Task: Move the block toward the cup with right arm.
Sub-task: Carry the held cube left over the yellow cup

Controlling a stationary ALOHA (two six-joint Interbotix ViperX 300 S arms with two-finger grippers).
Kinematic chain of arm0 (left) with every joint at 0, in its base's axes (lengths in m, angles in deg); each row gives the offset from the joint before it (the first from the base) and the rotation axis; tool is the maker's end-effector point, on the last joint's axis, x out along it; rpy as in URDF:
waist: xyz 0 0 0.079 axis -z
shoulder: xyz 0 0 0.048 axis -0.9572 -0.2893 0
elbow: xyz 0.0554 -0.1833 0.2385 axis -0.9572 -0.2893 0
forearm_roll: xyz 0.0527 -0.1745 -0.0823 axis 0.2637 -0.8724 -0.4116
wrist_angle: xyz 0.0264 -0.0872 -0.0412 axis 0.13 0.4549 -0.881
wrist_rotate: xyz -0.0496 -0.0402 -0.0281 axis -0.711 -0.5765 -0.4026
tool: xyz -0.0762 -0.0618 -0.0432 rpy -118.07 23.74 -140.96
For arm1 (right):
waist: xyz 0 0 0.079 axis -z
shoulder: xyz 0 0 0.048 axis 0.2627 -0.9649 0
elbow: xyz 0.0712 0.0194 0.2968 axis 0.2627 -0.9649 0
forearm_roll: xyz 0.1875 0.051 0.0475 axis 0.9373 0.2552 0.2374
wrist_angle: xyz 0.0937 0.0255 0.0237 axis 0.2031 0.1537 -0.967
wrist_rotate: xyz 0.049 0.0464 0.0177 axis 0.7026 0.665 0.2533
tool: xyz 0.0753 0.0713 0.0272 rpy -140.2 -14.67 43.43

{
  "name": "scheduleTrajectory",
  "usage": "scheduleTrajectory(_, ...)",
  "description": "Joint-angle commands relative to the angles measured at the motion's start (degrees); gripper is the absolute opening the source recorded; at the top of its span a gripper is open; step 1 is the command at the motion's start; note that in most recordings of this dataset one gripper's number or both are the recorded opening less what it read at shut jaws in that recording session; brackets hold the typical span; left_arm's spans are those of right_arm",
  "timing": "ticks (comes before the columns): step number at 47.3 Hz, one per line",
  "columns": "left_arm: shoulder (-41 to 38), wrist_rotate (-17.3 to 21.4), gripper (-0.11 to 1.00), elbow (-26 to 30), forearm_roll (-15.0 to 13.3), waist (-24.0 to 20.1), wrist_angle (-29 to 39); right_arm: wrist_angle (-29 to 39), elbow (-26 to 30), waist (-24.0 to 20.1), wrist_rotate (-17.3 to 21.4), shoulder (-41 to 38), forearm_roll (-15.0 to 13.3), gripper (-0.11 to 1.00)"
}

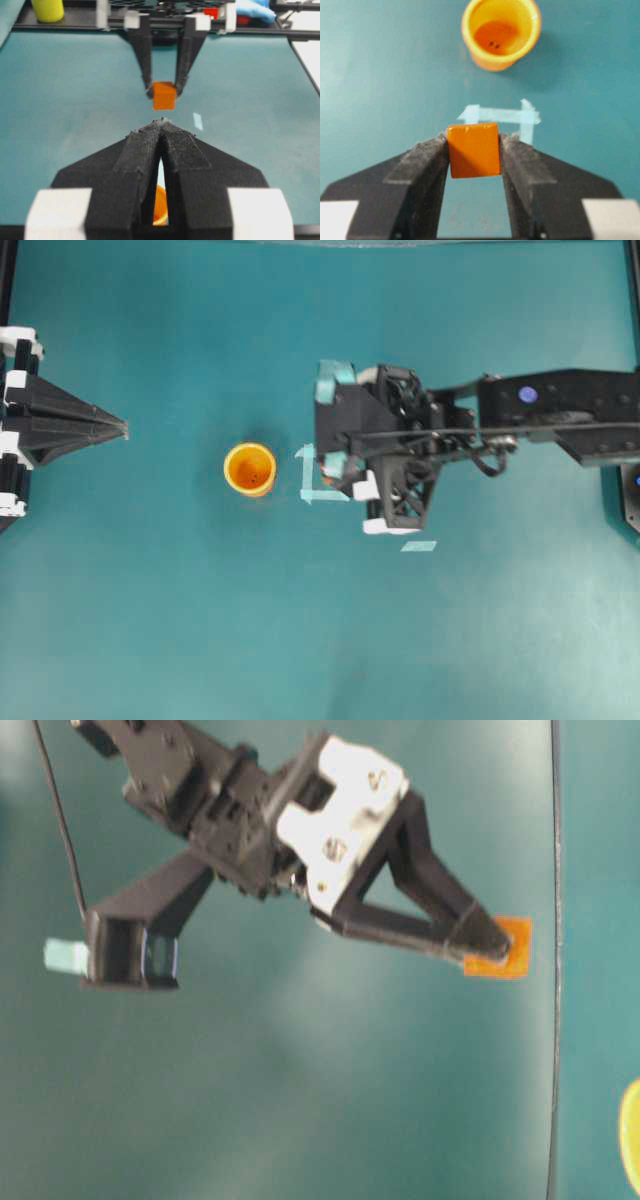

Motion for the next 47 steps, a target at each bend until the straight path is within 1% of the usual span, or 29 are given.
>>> scheduleTrajectory(1,-0.2,-0.1,0.00,1.6,0.1,0.0,-0.3,0.5,3.5,0.8,0.2,0.0,-0.1,0.40)
scheduleTrajectory(17,-0.2,0.1,0.00,1.6,0.1,0.0,-0.3,4.3,12.6,2.8,0.1,-5.6,0.0,0.40)
scheduleTrajectory(24,-0.2,0.0,0.00,1.6,0.1,0.0,-0.2,4.4,15.9,3.3,0.0,-7.8,-0.1,0.40)
scheduleTrajectory(35,-0.2,0.0,0.00,1.7,0.1,0.0,0.8,4.5,20.0,3.9,-0.1,-10.8,-0.1,0.40)
scheduleTrajectory(47,-0.2,-0.1,0.00,1.6,0.1,-0.1,1.1,4.5,22.9,3.8,0.0,-12.7,-0.1,0.40)
